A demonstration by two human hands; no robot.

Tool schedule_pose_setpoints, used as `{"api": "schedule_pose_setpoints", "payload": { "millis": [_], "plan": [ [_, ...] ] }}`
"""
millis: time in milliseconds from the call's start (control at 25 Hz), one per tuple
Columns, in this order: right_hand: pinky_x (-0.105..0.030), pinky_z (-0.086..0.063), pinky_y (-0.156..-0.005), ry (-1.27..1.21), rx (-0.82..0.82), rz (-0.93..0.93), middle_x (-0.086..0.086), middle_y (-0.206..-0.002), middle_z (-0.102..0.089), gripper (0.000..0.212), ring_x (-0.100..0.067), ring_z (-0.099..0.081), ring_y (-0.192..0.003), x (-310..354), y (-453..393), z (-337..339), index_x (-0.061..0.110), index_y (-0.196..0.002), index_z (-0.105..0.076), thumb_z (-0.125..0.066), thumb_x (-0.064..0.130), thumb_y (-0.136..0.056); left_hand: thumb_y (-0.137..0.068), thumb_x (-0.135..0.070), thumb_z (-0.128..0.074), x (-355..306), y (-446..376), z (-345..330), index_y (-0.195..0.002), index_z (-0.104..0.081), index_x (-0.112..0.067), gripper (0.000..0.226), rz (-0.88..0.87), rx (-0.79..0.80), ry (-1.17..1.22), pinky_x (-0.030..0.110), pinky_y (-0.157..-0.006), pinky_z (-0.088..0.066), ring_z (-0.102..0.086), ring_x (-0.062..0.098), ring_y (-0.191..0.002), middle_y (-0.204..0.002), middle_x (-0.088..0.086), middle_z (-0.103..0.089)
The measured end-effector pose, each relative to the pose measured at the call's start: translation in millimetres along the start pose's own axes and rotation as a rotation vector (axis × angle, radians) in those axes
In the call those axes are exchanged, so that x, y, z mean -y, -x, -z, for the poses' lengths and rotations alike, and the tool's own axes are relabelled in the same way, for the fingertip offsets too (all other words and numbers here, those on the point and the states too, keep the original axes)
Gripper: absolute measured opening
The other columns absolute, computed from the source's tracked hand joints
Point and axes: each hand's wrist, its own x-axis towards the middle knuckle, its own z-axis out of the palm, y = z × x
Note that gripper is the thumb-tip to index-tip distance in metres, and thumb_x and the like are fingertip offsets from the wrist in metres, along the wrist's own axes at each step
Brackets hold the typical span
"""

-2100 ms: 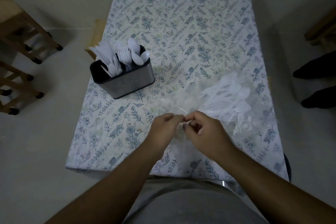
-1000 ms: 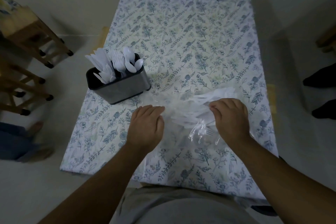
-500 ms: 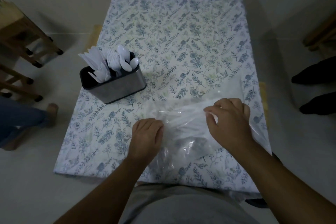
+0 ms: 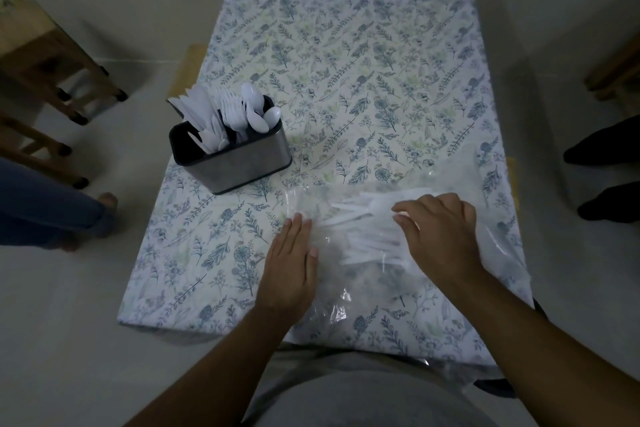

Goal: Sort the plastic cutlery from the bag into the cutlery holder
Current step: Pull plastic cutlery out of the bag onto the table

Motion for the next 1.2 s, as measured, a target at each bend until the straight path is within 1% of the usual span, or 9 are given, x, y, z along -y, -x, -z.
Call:
{"api": "schedule_pose_setpoints", "payload": {
  "millis": [120, 320, 480, 600, 760, 880, 960, 1080, 1200],
  "plan": [
    [-0.037, -0.028, -0.081, -0.053, -0.084, 0.051, 0.009, -0.087, -0.070, 0.003, -0.026, -0.056, -0.096, 26, -11, 27, 0.030, -0.089, -0.076, -0.077, 0.029, -0.087, -0.099, -0.050, -0.004, -2, -3, -3, -0.160, -0.012, -0.023, 0.067, 0.089, 0.001, -0.011, 0.028, -0.123, 0.006, 0.002, 0.005, -0.152, -0.167, -0.005, -0.012],
    [-0.037, -0.029, -0.077, -0.059, -0.116, 0.147, 0.007, -0.087, -0.069, 0.012, -0.025, -0.050, -0.093, 51, -4, 34, 0.030, -0.085, -0.079, -0.085, 0.021, -0.079, -0.100, -0.049, -0.006, 0, 4, -12, -0.161, -0.006, -0.022, 0.066, 0.067, 0.020, -0.029, 0.027, -0.123, 0.007, 0.006, 0.005, -0.153, -0.168, -0.004, -0.006],
    [-0.040, -0.030, -0.079, -0.030, -0.106, 0.184, 0.008, -0.092, -0.070, 0.010, -0.026, -0.049, -0.096, 43, -3, 35, 0.031, -0.086, -0.079, -0.082, 0.023, -0.081, -0.099, -0.050, -0.006, -4, 5, -20, -0.161, -0.003, -0.021, 0.068, 0.069, 0.022, -0.011, 0.028, -0.123, 0.007, 0.010, 0.006, -0.153, -0.168, -0.005, -0.001],
    [-0.037, -0.026, -0.083, -0.034, -0.032, 0.115, 0.011, -0.093, -0.069, 0.014, -0.025, -0.052, -0.102, 33, -1, 38, 0.034, -0.089, -0.079, -0.083, 0.023, -0.080, -0.100, -0.051, -0.007, -3, 9, -22, -0.161, -0.001, -0.022, 0.068, 0.063, 0.045, 0.016, 0.034, -0.126, 0.004, 0.014, 0.005, -0.152, -0.168, -0.006, 0.005],
    [-0.037, -0.029, -0.099, -0.068, -0.023, 0.087, 0.002, -0.118, -0.068, 0.033, -0.026, -0.051, -0.120, 41, -3, 40, 0.026, -0.113, -0.077, -0.069, 0.031, -0.081, -0.100, -0.051, -0.013, 0, 12, -15, -0.161, -0.007, -0.024, 0.066, 0.038, 0.020, 0.072, 0.033, -0.126, 0.000, 0.009, 0.001, -0.152, -0.167, -0.009, -0.002],
    [-0.043, -0.028, -0.109, 0.046, 0.092, 0.105, 0.000, -0.116, -0.073, 0.027, -0.029, -0.056, -0.122, 38, 6, 6, 0.023, -0.108, -0.079, -0.062, 0.030, -0.088, -0.103, -0.048, -0.019, 3, 15, -8, -0.160, -0.013, -0.027, 0.061, 0.015, 0.019, 0.107, 0.031, -0.124, -0.004, 0.004, -0.001, -0.152, -0.165, -0.014, -0.006],
    [-0.047, -0.027, -0.111, 0.108, 0.149, 0.068, 0.000, -0.109, -0.076, 0.015, -0.032, -0.059, -0.119, 25, 12, -13, 0.025, -0.099, -0.082, -0.071, 0.023, -0.088, -0.105, -0.041, -0.024, 4, 14, -2, -0.160, -0.013, -0.027, 0.058, -0.002, 0.010, 0.087, 0.029, -0.123, -0.003, 0.005, -0.003, -0.151, -0.164, -0.017, -0.004],
    [-0.044, -0.032, -0.101, 0.126, 0.115, 0.033, 0.000, -0.094, -0.074, 0.014, -0.032, -0.061, -0.099, 18, 17, -20, 0.027, -0.093, -0.082, -0.082, 0.018, -0.082, -0.106, -0.035, -0.021, 6, 1, 1, -0.160, -0.007, -0.024, 0.058, -0.042, 0.012, -0.017, 0.029, -0.124, 0.000, 0.011, 0.003, -0.152, -0.166, -0.011, 0.001],
    [-0.040, -0.033, -0.085, 0.051, 0.018, 0.039, 0.006, -0.088, -0.074, 0.012, -0.028, -0.058, -0.090, 33, 5, -5, 0.029, -0.097, -0.080, -0.078, 0.025, -0.087, -0.105, -0.037, -0.016, 9, -10, -5, -0.160, -0.003, -0.019, 0.060, -0.005, 0.065, -0.092, 0.037, -0.126, -0.003, 0.011, 0.011, -0.153, -0.167, -0.004, 0.001]
  ]
}}
